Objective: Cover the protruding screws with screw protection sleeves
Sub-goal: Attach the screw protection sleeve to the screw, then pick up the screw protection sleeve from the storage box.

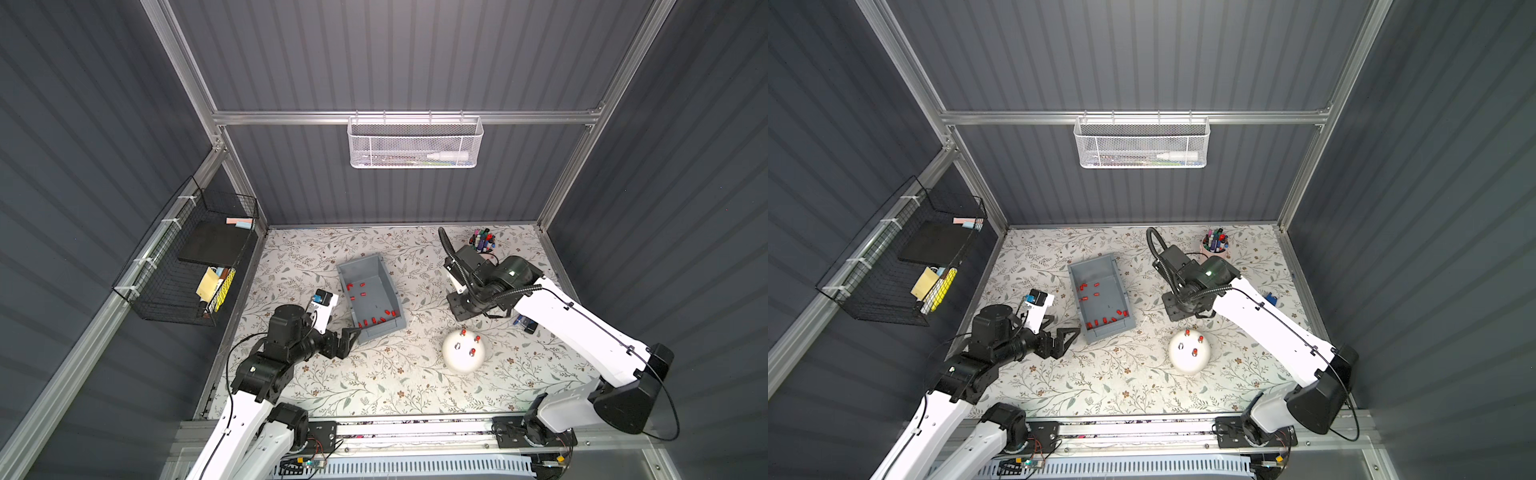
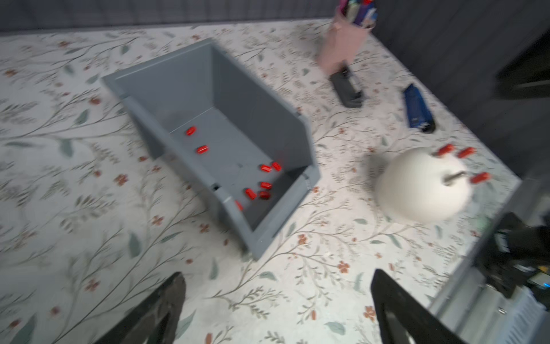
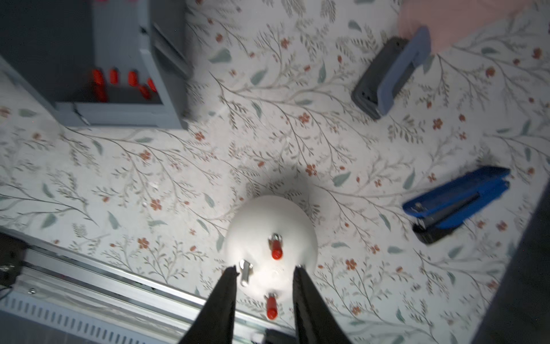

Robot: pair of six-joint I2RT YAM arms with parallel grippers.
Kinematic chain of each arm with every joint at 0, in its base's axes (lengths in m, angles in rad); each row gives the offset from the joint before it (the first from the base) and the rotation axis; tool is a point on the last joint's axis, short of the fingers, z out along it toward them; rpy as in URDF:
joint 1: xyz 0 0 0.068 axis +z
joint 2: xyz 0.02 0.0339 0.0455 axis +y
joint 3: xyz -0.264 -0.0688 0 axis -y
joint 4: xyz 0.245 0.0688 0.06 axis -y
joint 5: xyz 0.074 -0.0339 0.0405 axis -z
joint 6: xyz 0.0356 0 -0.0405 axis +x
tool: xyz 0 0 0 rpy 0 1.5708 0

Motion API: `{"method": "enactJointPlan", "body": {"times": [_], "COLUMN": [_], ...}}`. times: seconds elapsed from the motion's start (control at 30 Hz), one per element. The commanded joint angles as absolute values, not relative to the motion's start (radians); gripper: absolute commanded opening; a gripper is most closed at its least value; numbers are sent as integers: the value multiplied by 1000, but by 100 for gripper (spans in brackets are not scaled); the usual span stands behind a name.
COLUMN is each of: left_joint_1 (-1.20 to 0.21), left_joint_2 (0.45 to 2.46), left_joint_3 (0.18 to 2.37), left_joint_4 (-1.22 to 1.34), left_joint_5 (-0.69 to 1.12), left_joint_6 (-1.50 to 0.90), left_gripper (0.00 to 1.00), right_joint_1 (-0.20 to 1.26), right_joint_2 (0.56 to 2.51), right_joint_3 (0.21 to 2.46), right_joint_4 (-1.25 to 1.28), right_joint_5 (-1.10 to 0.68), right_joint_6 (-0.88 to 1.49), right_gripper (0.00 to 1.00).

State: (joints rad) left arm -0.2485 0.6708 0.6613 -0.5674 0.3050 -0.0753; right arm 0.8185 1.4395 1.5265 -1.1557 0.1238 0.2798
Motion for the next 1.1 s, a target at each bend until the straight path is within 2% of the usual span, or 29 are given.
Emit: {"method": "enactJointPlan", "body": {"times": [0.0,0.3,0.53,0.67,0.83,1.07], "left_joint_1": [-178,-115,-115,-115,-114,-114], "left_joint_2": [730,966,1129,1242,1304,1426], "left_joint_3": [685,776,846,914,901,968], "left_joint_4": [-644,-748,-797,-841,-744,-746], "left_joint_5": [89,130,40,49,61,109], "left_joint_6": [-90,-75,-136,-183,-252,-279], "left_gripper": [90,83,83,84,83,83], "right_joint_1": [878,962,964,965,965,962], "right_joint_2": [1470,1775,2000,2081,2155,2218], "right_joint_3": [1538,1718,1856,1887,1927,1928], "right_joint_4": [-925,-738,-706,-670,-643,-590], "right_joint_5": [-16,-92,-100,-97,-81,52], "right_joint_6": [250,154,118,103,56,-23], "right_gripper": [36,35,30,30,30,30]}}
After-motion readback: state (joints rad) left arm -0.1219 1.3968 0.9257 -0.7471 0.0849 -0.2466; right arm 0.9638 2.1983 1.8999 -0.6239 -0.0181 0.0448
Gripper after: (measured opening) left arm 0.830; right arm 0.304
